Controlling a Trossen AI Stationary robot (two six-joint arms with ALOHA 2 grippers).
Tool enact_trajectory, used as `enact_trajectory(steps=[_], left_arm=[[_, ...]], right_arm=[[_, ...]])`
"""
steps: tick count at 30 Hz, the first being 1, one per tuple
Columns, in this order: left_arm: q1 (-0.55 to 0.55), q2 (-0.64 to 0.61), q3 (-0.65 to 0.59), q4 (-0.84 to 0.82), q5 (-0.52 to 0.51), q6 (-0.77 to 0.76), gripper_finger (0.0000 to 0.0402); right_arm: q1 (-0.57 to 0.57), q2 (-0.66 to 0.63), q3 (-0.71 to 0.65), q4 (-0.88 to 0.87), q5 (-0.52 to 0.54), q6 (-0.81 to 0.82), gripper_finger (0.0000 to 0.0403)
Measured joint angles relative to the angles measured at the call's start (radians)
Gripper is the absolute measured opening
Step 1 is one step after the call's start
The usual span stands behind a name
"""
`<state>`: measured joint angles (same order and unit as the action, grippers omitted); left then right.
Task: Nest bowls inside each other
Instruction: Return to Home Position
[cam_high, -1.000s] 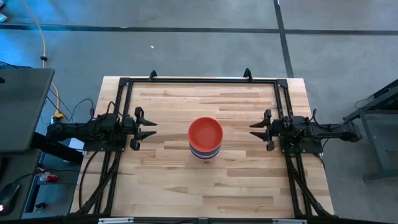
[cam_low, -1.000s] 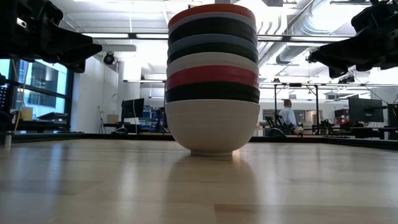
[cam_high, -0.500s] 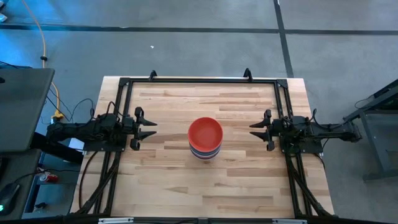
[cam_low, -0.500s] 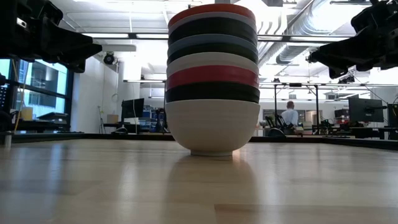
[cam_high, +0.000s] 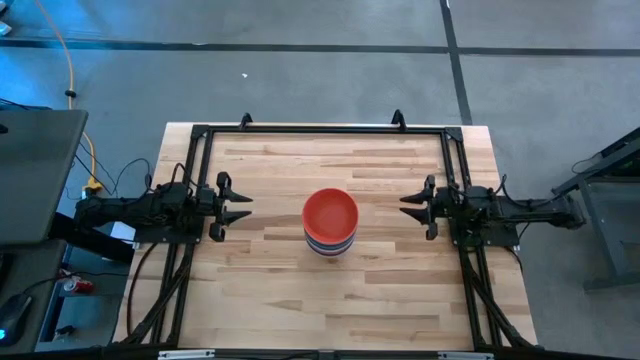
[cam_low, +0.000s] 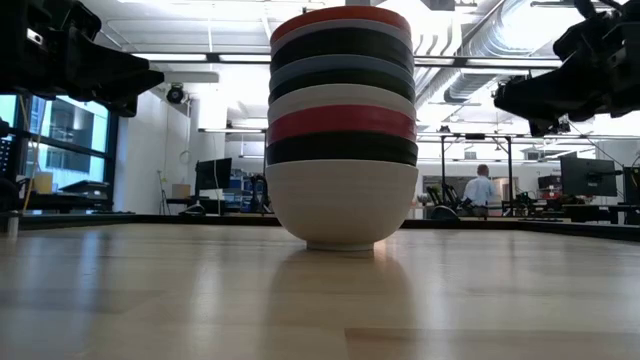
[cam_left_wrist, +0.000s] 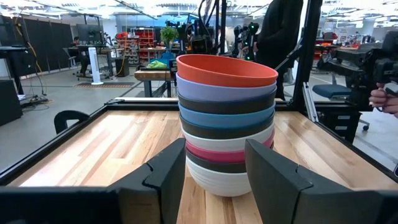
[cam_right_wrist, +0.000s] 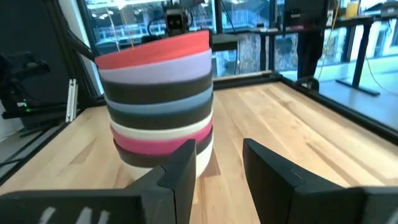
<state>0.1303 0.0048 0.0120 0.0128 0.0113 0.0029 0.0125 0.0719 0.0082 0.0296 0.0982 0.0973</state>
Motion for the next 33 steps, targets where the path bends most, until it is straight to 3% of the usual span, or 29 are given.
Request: enact_trajectory(steps=[10,21,33], left_arm=[[0.0,0.0,0.0,0.0,0.0,0.0,0.0152],[0.0,0.0,0.0,0.0,0.0,0.0,0.0152],[0.0,0.0,0.0,0.0,0.0,0.0,0.0152]], right_arm=[[-0.002,0.047,0.0,0.007,0.0,0.018,0.0126],[-0.002,0.047,0.0,0.236,0.002,-0.077,0.0126],[-0.002,0.047,0.0,0.214,0.002,-0.052,0.0126]])
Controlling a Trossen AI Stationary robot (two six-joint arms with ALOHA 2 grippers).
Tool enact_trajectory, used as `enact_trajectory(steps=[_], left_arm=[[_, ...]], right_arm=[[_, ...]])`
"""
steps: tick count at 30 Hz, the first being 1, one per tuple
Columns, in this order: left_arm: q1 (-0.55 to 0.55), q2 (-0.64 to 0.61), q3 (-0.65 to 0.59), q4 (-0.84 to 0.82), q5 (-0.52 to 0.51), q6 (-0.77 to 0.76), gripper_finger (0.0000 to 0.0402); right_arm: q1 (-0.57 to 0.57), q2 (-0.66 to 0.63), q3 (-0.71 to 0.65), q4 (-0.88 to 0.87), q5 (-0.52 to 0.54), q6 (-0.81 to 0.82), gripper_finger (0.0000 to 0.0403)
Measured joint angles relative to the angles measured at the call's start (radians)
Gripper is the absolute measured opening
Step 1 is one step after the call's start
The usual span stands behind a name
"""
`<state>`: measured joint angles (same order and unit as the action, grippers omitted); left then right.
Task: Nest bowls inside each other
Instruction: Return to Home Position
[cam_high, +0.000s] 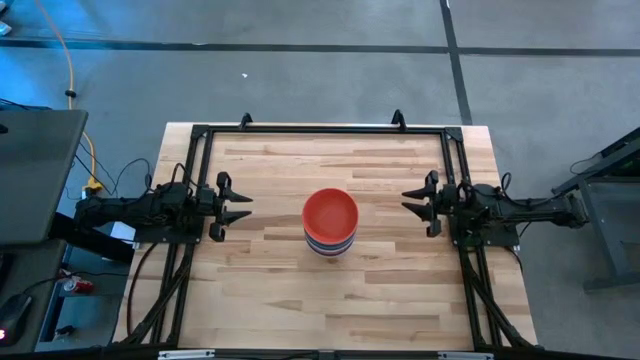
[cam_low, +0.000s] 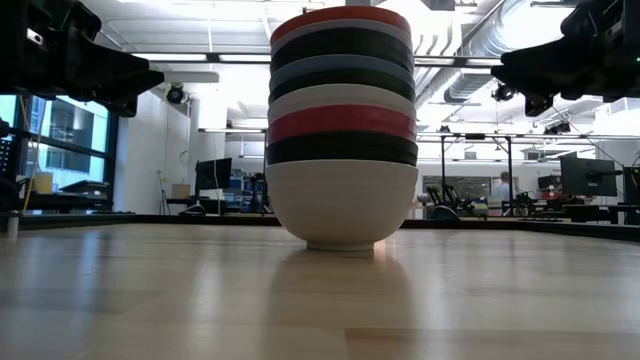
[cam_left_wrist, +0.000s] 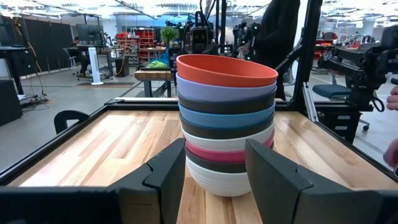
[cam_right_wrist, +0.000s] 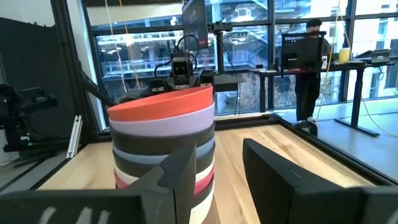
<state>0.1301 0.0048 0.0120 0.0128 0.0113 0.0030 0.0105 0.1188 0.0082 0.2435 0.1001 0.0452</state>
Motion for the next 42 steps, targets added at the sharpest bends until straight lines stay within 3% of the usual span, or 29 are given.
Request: enact_trajectory(steps=[20,42], left_arm=[[0.0,0.0,0.0,0.0,0.0,0.0,0.0152],[0.0,0.0,0.0,0.0,0.0,0.0,0.0152]], right_arm=[[0.0,0.0,0.0,-0.215,-0.002,-0.046,0.0126],[0.0,0.0,0.0,-0.214,-0.003,-0.072,0.0126]])
